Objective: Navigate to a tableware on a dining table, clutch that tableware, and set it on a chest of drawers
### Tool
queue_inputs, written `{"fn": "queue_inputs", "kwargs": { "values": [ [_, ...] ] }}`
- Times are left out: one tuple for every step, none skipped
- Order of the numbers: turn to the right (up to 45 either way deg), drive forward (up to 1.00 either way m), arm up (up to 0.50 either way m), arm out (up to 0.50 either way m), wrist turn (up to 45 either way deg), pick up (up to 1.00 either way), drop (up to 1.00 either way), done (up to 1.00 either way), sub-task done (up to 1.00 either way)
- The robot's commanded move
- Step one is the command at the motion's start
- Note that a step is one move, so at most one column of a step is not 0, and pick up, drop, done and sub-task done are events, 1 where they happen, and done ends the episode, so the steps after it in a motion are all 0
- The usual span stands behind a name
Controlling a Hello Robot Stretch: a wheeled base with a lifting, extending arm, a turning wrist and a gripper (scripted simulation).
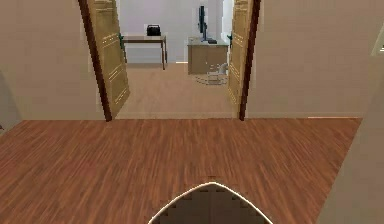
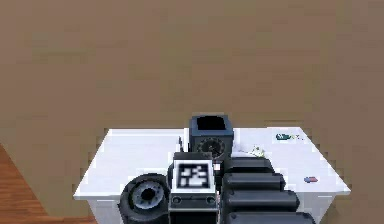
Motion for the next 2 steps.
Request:
{"fn": "queue_inputs", "kwargs": {
  "values": [
    [0.0,0.0,0.0,0.4,0.0,0.0,0.0,0.0,0.0],
    [0.0,0.0,0.0,0.0,45.0,0.0,0.0,0.0,0.0]
  ]
}}
